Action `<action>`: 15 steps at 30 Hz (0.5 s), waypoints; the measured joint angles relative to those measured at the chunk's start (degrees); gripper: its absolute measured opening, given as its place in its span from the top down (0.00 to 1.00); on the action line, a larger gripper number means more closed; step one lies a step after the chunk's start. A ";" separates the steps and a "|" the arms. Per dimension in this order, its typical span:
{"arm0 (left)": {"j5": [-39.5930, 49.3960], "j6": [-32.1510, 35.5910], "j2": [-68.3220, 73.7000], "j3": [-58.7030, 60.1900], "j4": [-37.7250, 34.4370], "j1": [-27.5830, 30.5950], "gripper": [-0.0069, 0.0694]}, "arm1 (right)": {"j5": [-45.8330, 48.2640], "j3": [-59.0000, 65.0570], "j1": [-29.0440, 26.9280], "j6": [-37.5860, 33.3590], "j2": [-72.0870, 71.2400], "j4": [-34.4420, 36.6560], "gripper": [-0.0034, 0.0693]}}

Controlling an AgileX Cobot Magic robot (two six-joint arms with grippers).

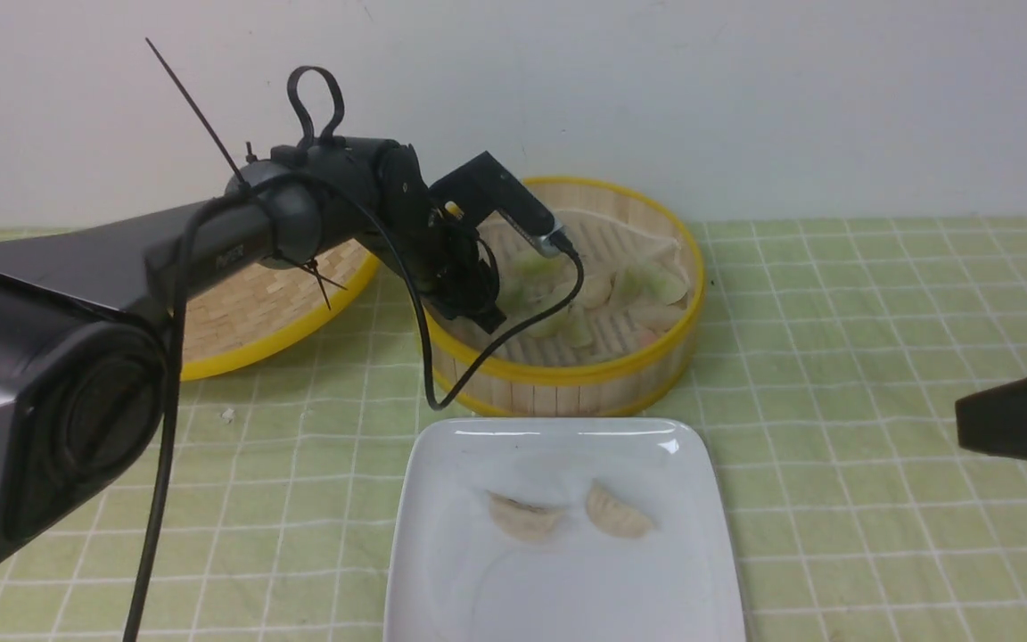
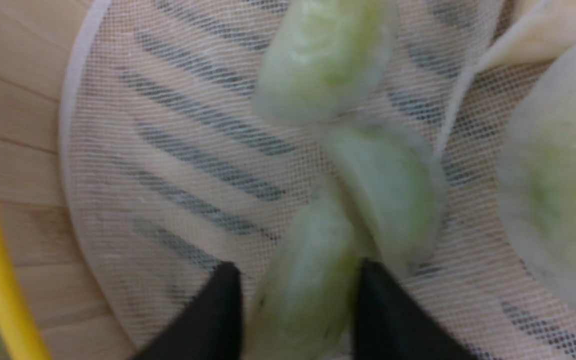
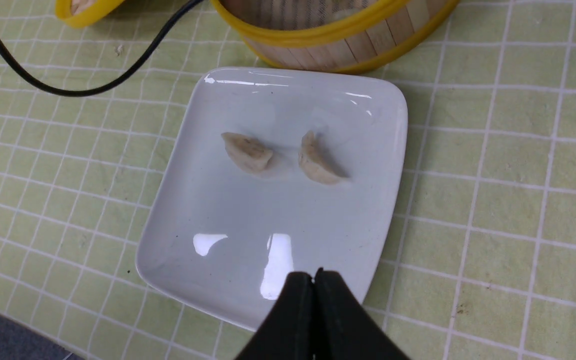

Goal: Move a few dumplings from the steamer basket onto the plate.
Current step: Use the left arm to grab a dumpling from the steamer

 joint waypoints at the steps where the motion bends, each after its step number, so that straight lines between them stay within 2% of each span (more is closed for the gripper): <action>1: 0.49 -0.14 -0.28 0.00 0.00 0.00 0.63 | 0.00 0.00 0.00 0.00 0.00 0.06 0.97; 15: 14.80 -9.50 -18.78 0.24 -0.92 0.00 0.62 | 0.48 0.00 0.00 -1.29 0.00 2.45 0.97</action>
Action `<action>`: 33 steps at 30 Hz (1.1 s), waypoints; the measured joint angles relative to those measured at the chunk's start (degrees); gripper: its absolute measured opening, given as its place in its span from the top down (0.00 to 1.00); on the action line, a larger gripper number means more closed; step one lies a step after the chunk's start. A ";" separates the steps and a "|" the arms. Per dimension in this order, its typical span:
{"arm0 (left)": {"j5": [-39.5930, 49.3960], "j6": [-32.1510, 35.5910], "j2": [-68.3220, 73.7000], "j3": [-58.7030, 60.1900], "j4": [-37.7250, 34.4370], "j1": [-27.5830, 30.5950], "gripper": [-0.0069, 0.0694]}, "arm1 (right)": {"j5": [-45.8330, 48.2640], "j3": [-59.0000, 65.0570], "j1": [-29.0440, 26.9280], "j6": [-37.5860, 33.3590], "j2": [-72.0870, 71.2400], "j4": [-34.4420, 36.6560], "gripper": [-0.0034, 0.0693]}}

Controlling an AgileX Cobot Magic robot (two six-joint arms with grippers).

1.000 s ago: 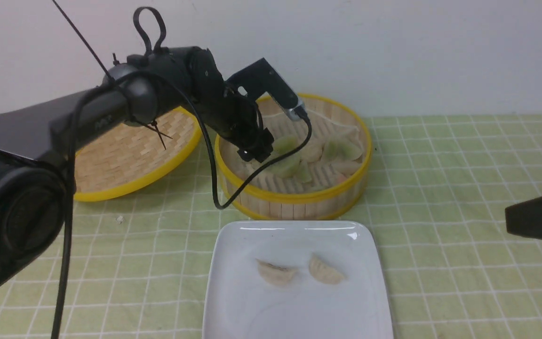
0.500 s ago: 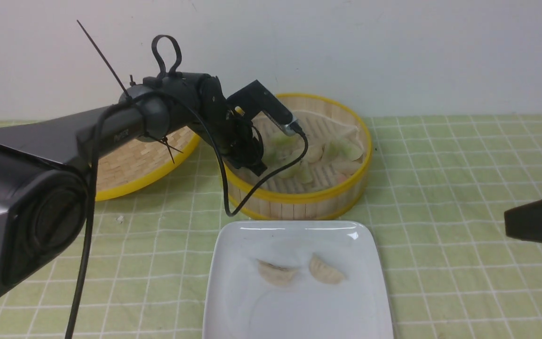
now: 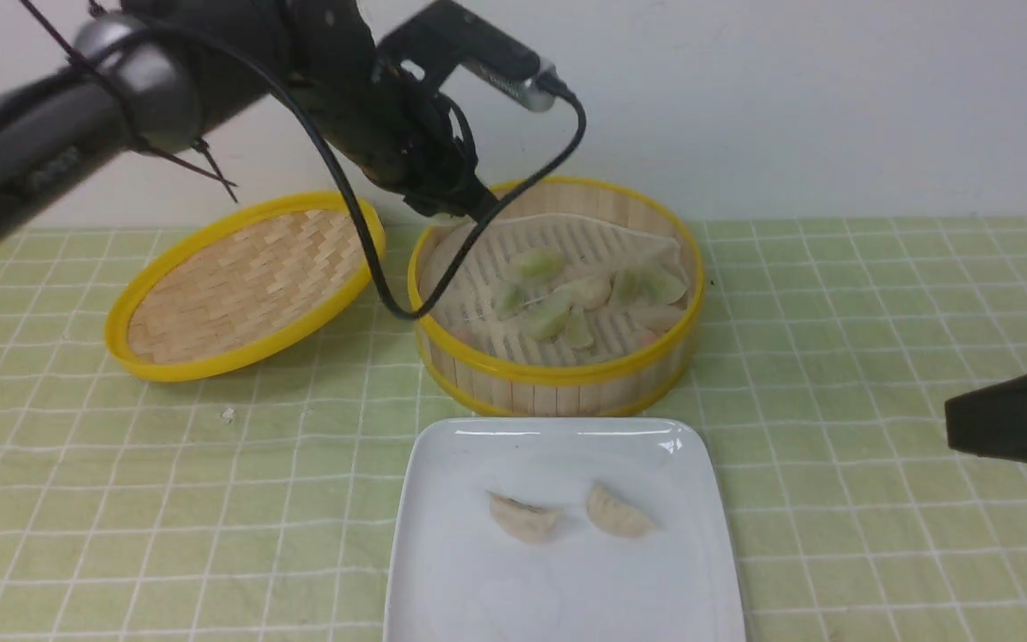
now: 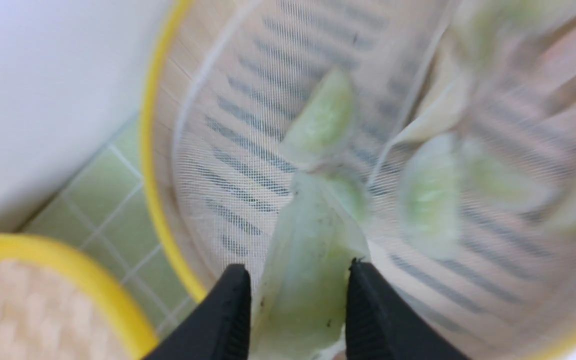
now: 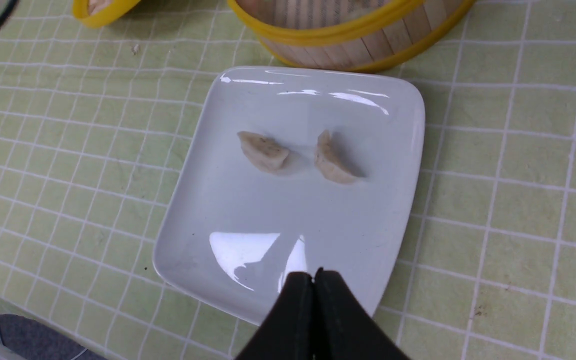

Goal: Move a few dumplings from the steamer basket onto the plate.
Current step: Use the left arm to grab a dumpling from the steamer, then use the left arm to put the dumpling into the plate

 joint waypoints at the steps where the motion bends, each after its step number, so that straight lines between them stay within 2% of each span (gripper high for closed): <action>1: 2.95 -1.41 -2.20 0.00 -0.60 0.00 0.62 | 0.20 0.00 0.00 -0.32 0.00 0.62 0.97; 5: 17.67 -4.84 -8.18 0.00 -4.26 0.00 0.62 | 0.25 0.00 0.00 -0.58 0.00 0.94 0.97; 7: 20.62 -6.03 -9.31 0.50 -7.12 0.00 0.62 | 0.25 0.00 0.00 -0.63 0.00 0.89 0.97; 13: 21.12 -10.65 -10.41 11.40 -13.79 -0.86 0.62 | 0.20 0.00 0.00 -1.59 0.00 0.71 0.97; 18: 21.06 -10.84 -9.00 26.66 -13.97 -6.89 0.62 | 0.20 0.00 0.00 -3.20 0.00 0.67 0.97; 26: 17.11 -9.51 -7.04 29.18 -12.57 -13.58 0.62 | -1.91 -1.23 0.00 -2.76 0.67 -1.34 0.97; 29: 16.41 -9.52 -6.23 29.18 -12.33 -14.44 0.54 | -1.96 -5.13 0.00 -1.47 3.23 -3.14 0.97; 33: 16.51 -10.57 -5.92 29.10 -12.38 -14.56 0.31 | -1.20 -13.07 0.00 -1.20 9.35 -4.61 0.97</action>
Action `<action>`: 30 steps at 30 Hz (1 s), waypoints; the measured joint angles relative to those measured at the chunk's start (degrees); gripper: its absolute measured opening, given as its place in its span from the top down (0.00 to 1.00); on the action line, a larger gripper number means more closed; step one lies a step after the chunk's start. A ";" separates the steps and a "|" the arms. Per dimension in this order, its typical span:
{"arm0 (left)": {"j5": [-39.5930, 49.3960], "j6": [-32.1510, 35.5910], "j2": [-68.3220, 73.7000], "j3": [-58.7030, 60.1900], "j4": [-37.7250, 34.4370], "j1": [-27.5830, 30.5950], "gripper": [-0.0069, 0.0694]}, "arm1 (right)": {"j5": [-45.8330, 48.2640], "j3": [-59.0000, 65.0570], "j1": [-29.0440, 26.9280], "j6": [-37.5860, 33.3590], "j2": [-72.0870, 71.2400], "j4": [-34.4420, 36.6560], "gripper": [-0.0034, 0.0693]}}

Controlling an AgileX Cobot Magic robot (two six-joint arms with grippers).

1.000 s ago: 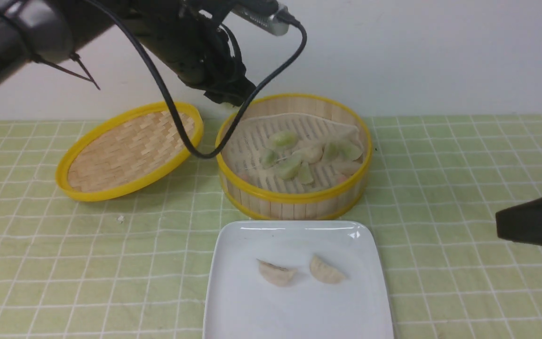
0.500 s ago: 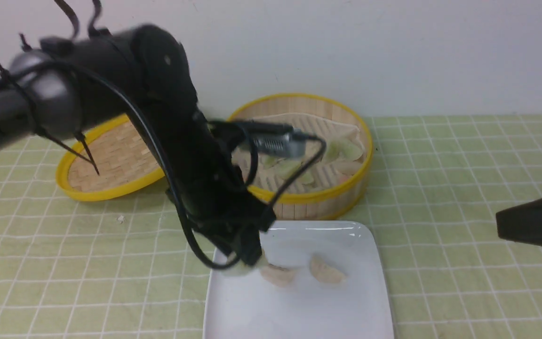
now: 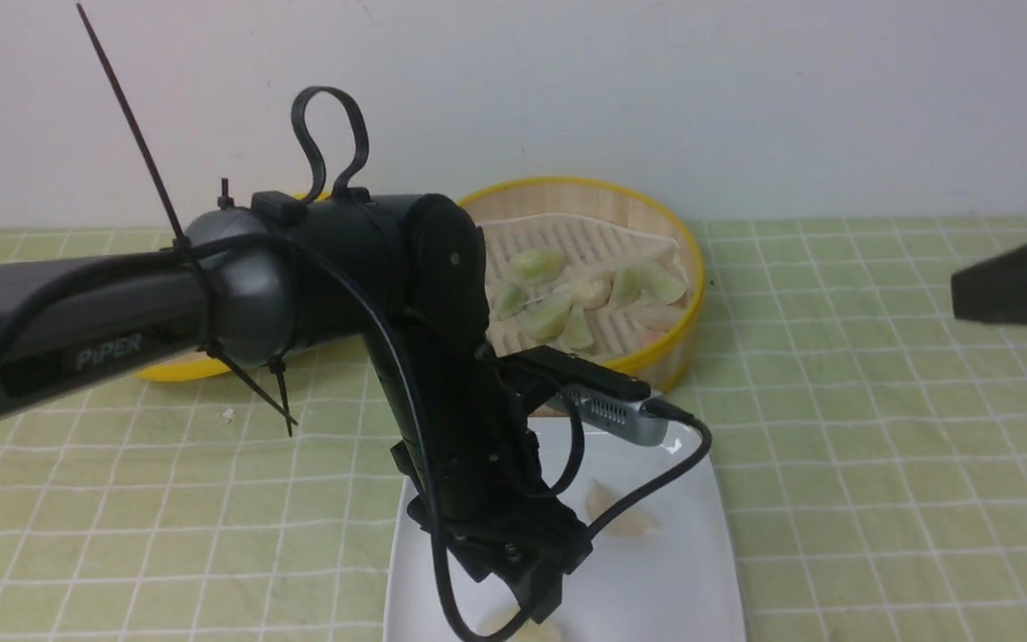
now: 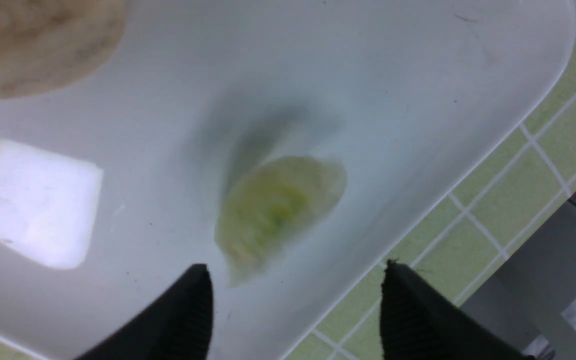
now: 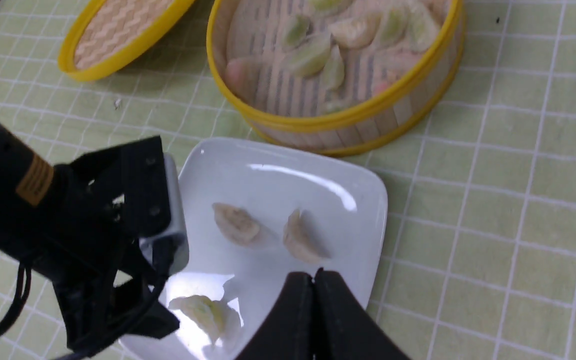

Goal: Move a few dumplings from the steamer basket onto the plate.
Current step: Use the left arm to put the dumpling into the plate, then use the right arm to grab a dumpling from inside the steamer

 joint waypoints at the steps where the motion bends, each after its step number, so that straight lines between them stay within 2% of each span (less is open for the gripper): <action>1: 0.19 -0.52 0.00 -0.25 0.13 0.00 0.27 | 0.09 -1.55 0.00 0.00 1.32 -0.16 0.97; 3: 1.96 -2.39 -0.14 -1.51 0.46 0.21 0.25 | 0.09 -5.40 0.26 0.00 4.96 -0.28 0.97; 7: 3.02 -3.97 -5.96 -3.58 1.16 1.05 0.52 | -1.03 -12.55 2.31 -1.58 13.89 -1.79 0.97; 8: 3.22 -4.02 -8.94 -3.69 1.43 1.66 0.65 | -1.35 -14.89 3.11 -1.84 17.26 -2.22 0.97; 10: 3.42 -4.42 -14.06 -3.64 2.41 2.63 0.81 | -1.63 -17.46 4.65 -2.01 21.05 -2.81 0.96; 12: 3.47 -5.63 -20.98 -2.43 4.01 3.99 0.89 | -2.29 -20.93 6.83 -2.00 26.34 -3.81 0.95; 17: 1.23 -8.54 -33.58 2.54 5.99 4.46 0.92 | -4.79 -25.58 10.02 -1.92 34.21 -6.50 0.91; 20: -2.25 -9.48 -42.57 7.89 5.97 4.46 0.92 | -6.36 -29.21 11.93 -1.23 41.02 -8.04 0.83; 24: -5.78 -11.08 -51.94 14.70 5.97 4.46 0.92 | -7.71 -34.00 13.68 -1.03 49.81 -8.65 0.67; 25: -6.01 -11.20 -52.76 15.39 5.97 4.46 0.92 | -7.84 -34.24 13.81 -0.94 50.68 -8.65 0.66; 26: -6.35 -11.33 -55.63 18.20 6.03 4.46 0.92 | -8.46 -36.57 14.36 -0.92 54.18 -8.65 0.58; 28: -6.30 -11.40 -58.62 20.87 6.29 4.46 0.92 | -8.78 -39.28 14.87 -0.92 58.48 -8.60 0.50; 30: -6.30 -11.60 -60.70 23.36 6.62 4.46 0.92 | -8.78 -41.41 15.28 -0.92 61.76 -8.66 0.45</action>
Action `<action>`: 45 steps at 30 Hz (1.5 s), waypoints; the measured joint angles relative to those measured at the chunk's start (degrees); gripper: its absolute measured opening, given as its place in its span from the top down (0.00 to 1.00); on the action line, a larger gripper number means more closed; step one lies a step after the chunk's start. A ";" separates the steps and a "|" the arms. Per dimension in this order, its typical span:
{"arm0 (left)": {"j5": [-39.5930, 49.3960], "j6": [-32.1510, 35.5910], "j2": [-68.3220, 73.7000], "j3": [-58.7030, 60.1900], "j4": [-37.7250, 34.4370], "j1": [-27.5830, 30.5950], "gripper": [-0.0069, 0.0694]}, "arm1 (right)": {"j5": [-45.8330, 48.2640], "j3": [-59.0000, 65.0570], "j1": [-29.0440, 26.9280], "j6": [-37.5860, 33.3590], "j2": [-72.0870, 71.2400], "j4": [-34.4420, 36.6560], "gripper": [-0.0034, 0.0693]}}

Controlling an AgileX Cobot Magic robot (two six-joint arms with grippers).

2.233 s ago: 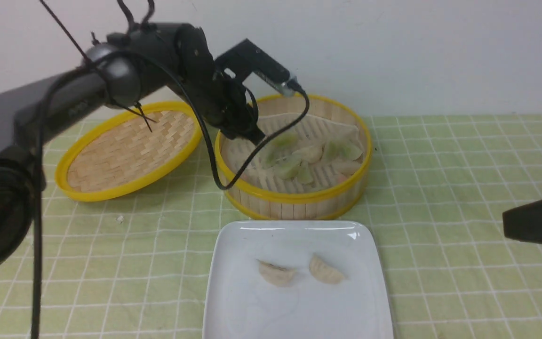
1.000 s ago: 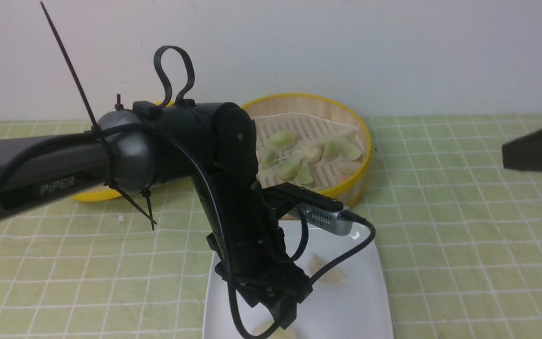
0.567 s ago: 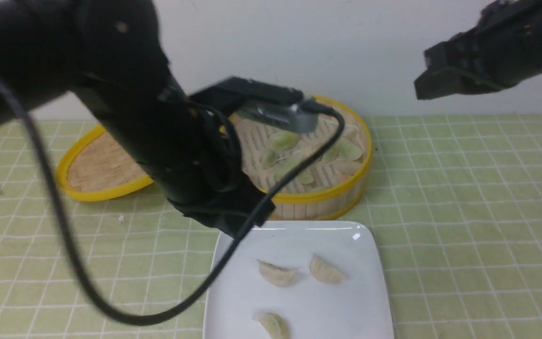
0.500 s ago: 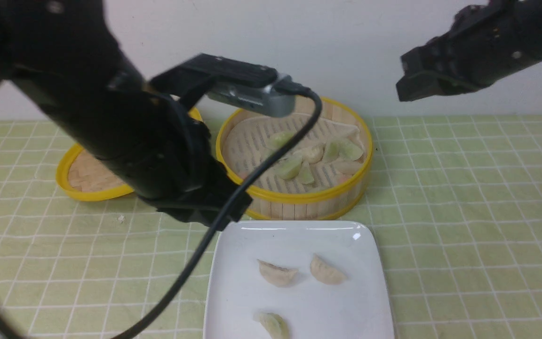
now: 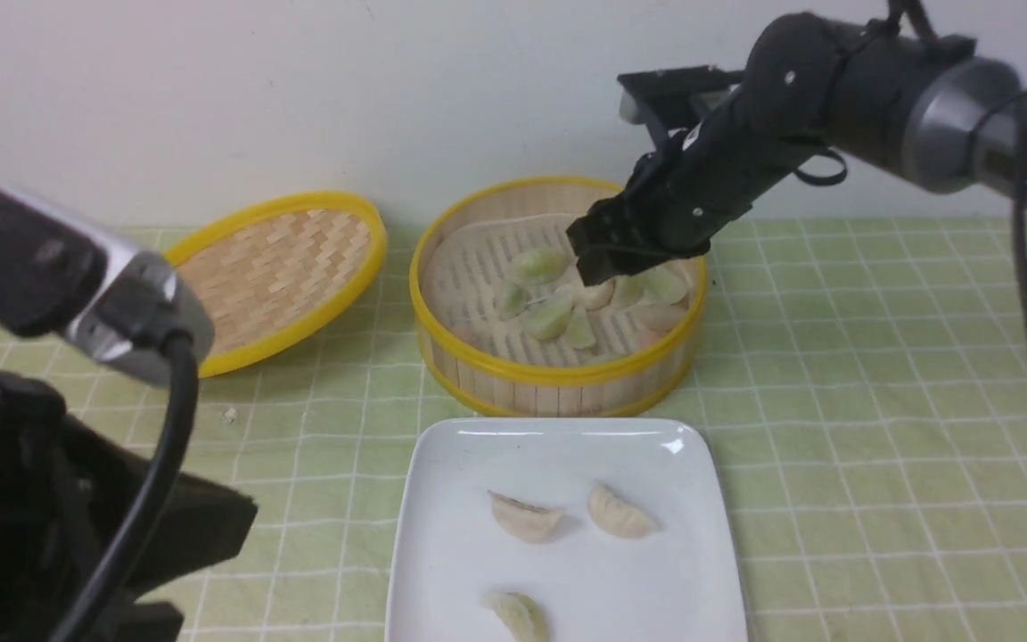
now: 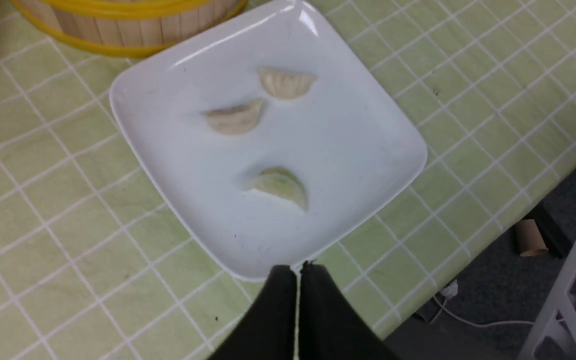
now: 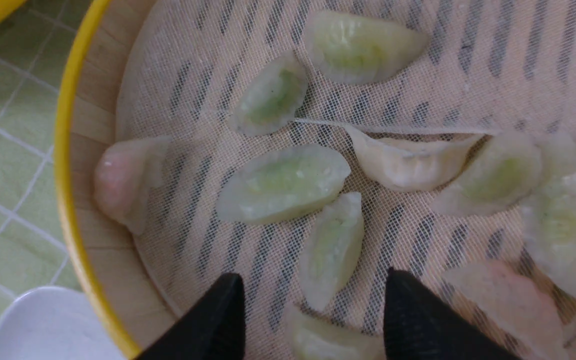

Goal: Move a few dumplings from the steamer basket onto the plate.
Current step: Use the right arm to grab a dumpling from inside the steamer, then use the right arm to put the dumpling into the plate

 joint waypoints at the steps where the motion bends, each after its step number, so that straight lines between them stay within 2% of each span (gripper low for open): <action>1: 0.12 -0.31 -1.18 1.27 0.24 0.00 0.92 | 0.06 -1.24 0.14 0.00 1.91 0.00 0.43; 6: 0.94 -2.34 -4.81 5.26 2.08 0.00 0.92 | 0.19 -6.14 1.06 0.07 8.94 -1.26 0.39; 11: 3.76 -2.81 -5.21 5.85 3.11 0.00 0.92 | 1.38 -8.50 2.01 0.20 11.93 -3.42 0.41; 13: 3.91 -2.82 -5.21 5.85 3.22 0.00 0.92 | 1.79 -8.63 2.38 0.62 11.93 -5.65 0.48; 16: 3.91 -2.88 -5.21 5.85 3.50 0.00 0.92 | 4.29 -9.48 2.37 1.58 11.93 -8.16 0.71; 17: 3.91 -2.88 -5.21 5.85 3.52 0.00 0.92 | 5.86 -10.25 2.37 2.25 11.93 -9.24 0.72; 23: 3.57 -2.83 -5.26 5.85 3.75 0.00 0.92 | 16.55 -16.95 2.37 4.32 9.69 -11.49 0.70; 28: 3.24 -2.77 -5.26 5.85 4.57 0.00 0.92 | 17.37 -17.44 2.45 4.37 2.08 -7.42 0.70; 31: 3.14 -2.77 -5.26 5.85 4.75 0.00 0.92 | 17.30 -11.53 2.96 4.37 -5.07 -4.90 0.70; 37: 2.50 -2.77 -5.26 5.85 4.75 0.00 0.92 | 17.41 10.01 6.86 7.45 -15.92 -3.92 0.70; 39: 1.56 -2.77 -5.26 5.85 4.75 0.00 0.92 | 17.48 18.72 9.64 10.76 -16.99 -3.87 0.70; 45: 1.42 -2.77 -5.26 5.85 4.75 0.00 0.92 | 13.90 27.53 15.12 13.85 -13.80 -6.04 0.70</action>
